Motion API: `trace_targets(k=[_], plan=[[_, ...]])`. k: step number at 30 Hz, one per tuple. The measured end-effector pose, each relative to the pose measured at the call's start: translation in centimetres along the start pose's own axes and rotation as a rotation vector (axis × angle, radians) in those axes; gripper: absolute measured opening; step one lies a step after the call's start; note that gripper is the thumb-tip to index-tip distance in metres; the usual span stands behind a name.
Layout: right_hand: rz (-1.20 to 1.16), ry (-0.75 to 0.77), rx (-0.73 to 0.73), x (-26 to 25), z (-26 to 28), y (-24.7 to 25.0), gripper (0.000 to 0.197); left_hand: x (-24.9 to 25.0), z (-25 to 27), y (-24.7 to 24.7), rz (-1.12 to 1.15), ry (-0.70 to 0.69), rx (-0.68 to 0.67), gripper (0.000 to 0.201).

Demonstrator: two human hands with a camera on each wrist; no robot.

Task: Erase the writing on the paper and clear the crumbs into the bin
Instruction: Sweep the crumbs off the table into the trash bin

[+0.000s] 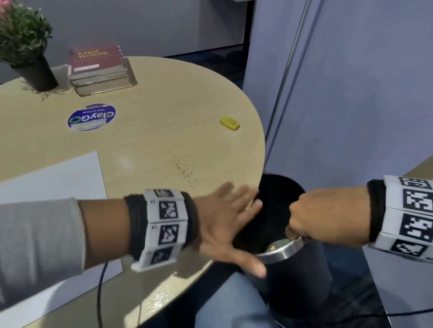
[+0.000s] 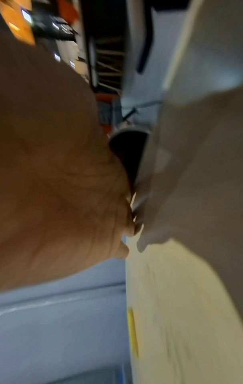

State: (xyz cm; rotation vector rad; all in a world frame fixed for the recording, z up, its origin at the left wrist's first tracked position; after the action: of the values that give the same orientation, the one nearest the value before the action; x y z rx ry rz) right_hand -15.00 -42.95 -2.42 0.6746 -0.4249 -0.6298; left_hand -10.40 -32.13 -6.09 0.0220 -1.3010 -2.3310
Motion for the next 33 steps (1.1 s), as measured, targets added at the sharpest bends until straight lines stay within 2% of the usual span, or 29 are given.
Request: trace_targets(k=[2,6,7,8,11,13,15,17,20,23,25,27,31,33], plan=[[0.008,-0.008,-0.008,-0.1,0.0,0.1,0.019,1.2,-0.1,0.5,0.019,-0.051,0.041,0.119],[0.018,-0.023,-0.023,-0.2,0.3,0.1,0.021,-3.2,-0.7,2.4,0.012,0.178,0.150,0.128],[0.022,-0.023,-0.019,-0.2,0.2,0.2,0.020,-3.4,-0.8,2.1,-0.001,0.200,0.161,0.131],[0.036,-0.024,-0.011,-0.3,0.1,0.4,0.019,-2.7,-1.0,1.6,-0.006,0.175,0.163,0.133],[0.054,-0.016,-0.008,-0.5,0.0,0.5,0.012,2.2,-1.0,-0.3,-0.046,-0.082,0.042,0.123],[0.047,-0.015,0.001,-0.5,0.1,0.6,0.014,2.6,-0.5,0.3,-0.052,-0.131,0.047,0.119],[0.049,-0.005,0.023,-0.6,0.2,0.7,0.017,-1.4,0.4,2.2,0.007,0.000,0.126,0.121],[0.035,-0.001,0.018,-0.8,0.4,0.8,0.022,-8.3,2.2,3.7,0.049,0.235,0.197,0.126],[0.037,0.005,-0.007,-1.1,0.5,0.8,0.025,-17.3,5.7,3.8,0.134,0.585,0.203,0.128],[0.029,0.000,-0.012,-1.1,0.5,0.9,0.025,-20.4,6.7,2.5,0.163,0.686,0.149,0.133],[0.025,-0.005,-0.006,-1.2,0.5,0.8,0.024,-19.7,5.9,1.9,0.156,0.663,0.131,0.144],[0.022,-0.007,-0.004,-1.2,0.5,0.8,0.024,-17.4,4.8,1.4,0.153,0.600,0.103,0.146],[0.036,-0.012,-0.008,-1.3,0.5,1.0,0.025,-7.9,2.2,0.2,0.099,0.279,0.038,0.135],[0.036,-0.013,-0.008,-1.4,0.5,0.9,0.025,-4.9,1.7,0.0,0.068,0.138,0.029,0.128]])
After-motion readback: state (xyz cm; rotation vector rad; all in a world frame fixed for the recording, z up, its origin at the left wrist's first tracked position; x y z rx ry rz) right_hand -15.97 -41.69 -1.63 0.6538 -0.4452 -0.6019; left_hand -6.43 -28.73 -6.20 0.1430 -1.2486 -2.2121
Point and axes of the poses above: each hand's wrist, its own z-axis away from the middle knuckle, its own y-axis out of the back of the hand, x = y × z, the point moved 6 cm from there along -z, towards the middle knuckle, and after that the axes turned 7 degrees about z, right-handed, at the moved point
